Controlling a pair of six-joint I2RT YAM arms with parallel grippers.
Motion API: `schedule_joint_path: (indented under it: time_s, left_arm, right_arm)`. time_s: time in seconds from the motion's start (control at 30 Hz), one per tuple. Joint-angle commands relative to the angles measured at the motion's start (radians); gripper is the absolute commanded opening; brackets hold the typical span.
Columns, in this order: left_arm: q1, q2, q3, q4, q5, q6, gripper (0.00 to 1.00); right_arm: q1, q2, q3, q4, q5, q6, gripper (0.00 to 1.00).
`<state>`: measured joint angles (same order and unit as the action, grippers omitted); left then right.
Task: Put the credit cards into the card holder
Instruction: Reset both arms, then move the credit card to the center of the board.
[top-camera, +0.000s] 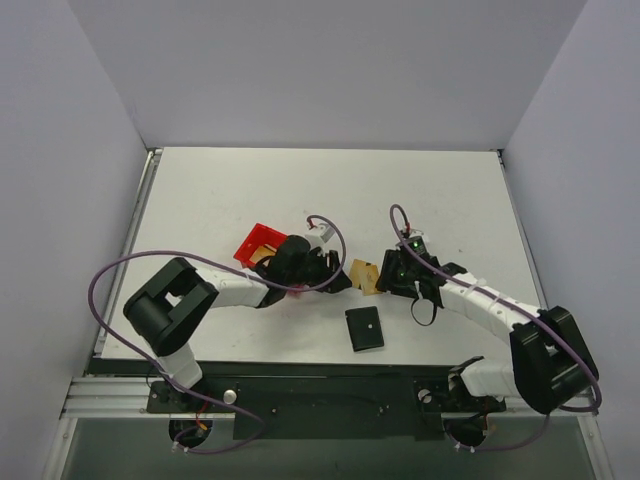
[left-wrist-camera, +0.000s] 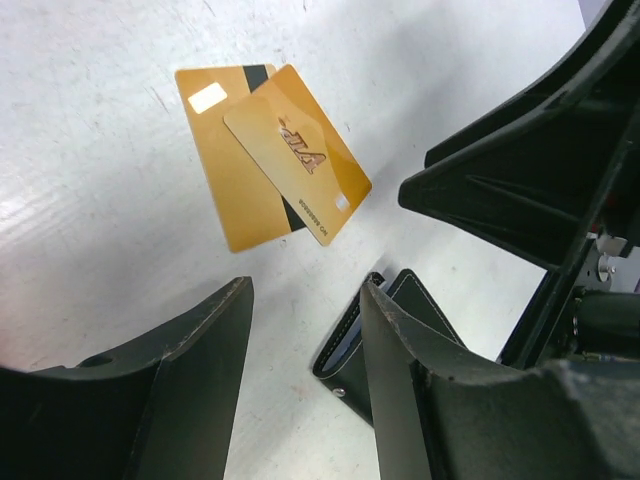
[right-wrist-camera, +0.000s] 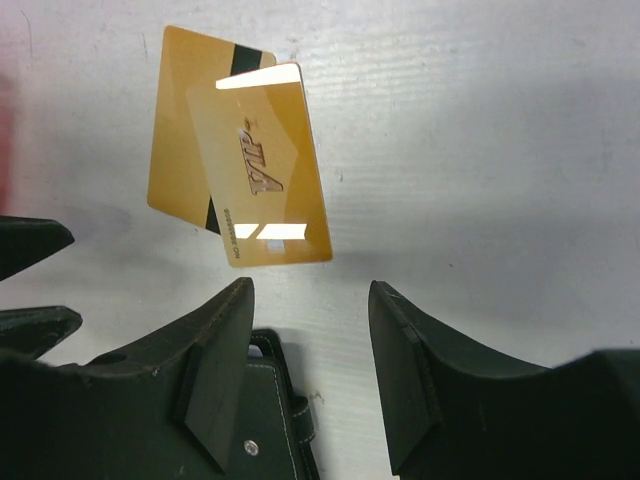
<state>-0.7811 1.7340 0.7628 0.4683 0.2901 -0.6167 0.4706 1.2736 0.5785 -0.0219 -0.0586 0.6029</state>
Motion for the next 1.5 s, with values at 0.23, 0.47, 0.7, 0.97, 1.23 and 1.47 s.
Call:
schedule_joint_path:
  time_s: [0.23, 0.47, 0.7, 0.97, 1.23, 1.47]
  left_arm:
    - [0.009, -0.08, -0.022, -0.059, -0.065, 0.04, 0.57]
    - [0.009, -0.181, -0.037, -0.092, -0.085, 0.057, 0.57]
    - [0.017, -0.333, -0.037, -0.172, -0.124, 0.084, 0.57]
    - [0.043, -0.427, -0.077, -0.201, -0.138, 0.095, 0.57]
    - [0.057, -0.438, -0.103, -0.195, -0.129, 0.084, 0.57]
    - [0.066, -0.47, -0.123, -0.21, -0.137, 0.084, 0.57]
  right_arm:
    - [-0.012, 0.207, 0.193, -0.018, 0.025, -0.11, 0.48]
    - [-0.015, 0.297, 0.254, -0.056, 0.016, -0.1, 0.48]
    - [-0.023, 0.363, 0.277, -0.073, -0.021, -0.094, 0.46]
    - [0.002, 0.42, 0.285, -0.07, -0.11, -0.114, 0.46]
    - [0.14, 0.474, 0.33, -0.122, -0.047, -0.163, 0.44]
    - [0.22, 0.517, 0.345, -0.144, -0.027, -0.176, 0.42]
